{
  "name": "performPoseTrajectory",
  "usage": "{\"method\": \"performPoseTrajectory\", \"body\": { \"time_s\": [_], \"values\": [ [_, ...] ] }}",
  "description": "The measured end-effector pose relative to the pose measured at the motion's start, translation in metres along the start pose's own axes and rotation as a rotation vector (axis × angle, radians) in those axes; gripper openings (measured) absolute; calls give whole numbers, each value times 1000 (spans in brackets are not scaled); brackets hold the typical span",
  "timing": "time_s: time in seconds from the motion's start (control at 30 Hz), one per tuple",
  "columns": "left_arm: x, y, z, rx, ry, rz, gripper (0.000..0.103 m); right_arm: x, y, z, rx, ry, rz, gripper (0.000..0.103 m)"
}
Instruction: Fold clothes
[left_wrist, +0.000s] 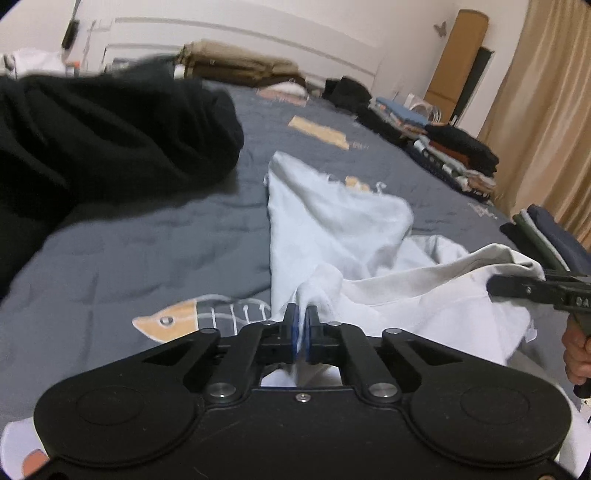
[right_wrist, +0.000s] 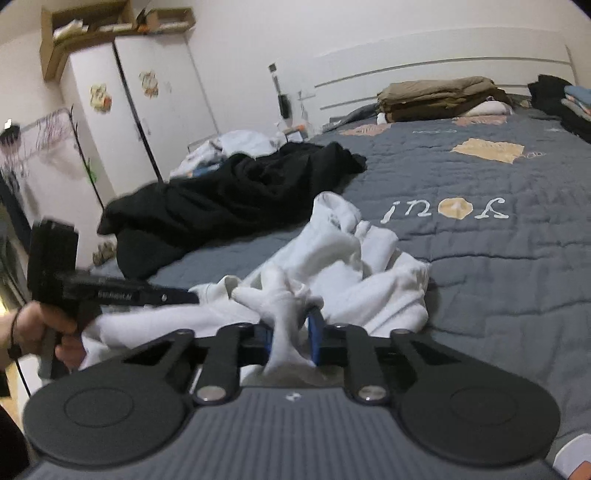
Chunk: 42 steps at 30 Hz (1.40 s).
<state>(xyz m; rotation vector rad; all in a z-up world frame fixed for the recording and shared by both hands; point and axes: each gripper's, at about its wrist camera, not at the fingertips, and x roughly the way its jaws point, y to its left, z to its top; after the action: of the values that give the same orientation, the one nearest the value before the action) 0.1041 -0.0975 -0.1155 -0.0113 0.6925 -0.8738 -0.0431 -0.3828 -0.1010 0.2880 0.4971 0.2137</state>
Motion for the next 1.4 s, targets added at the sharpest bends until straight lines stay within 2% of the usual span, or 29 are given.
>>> {"method": "performPoseTrajectory", "body": {
  "time_s": [0.13,0.33,0.6,0.8,1.0,1.1,1.3,1.4],
  "values": [
    [-37,-10,12,-4,-125,5,2,-17,11,12,-9,-57,-1,11],
    [-107,-39,31,2,-319,-5,2,-65,36,38,-50,-167,-35,11],
    [-205,-108,67,115,-514,5,2,-143,92,90,-161,-337,-69,9],
    [-287,-171,98,236,-656,4,2,-226,144,137,-240,-486,-83,9],
    [-371,-231,109,331,-821,-13,2,-308,200,168,-337,-624,-82,9],
    [-410,-258,111,373,-900,-26,2,-335,216,177,-386,-660,-86,9],
    [-449,-301,108,456,-987,-10,2,-388,249,195,-484,-729,-96,9],
    [-445,-312,109,458,-996,-7,2,-387,251,199,-495,-725,-110,9]
  ]
}}
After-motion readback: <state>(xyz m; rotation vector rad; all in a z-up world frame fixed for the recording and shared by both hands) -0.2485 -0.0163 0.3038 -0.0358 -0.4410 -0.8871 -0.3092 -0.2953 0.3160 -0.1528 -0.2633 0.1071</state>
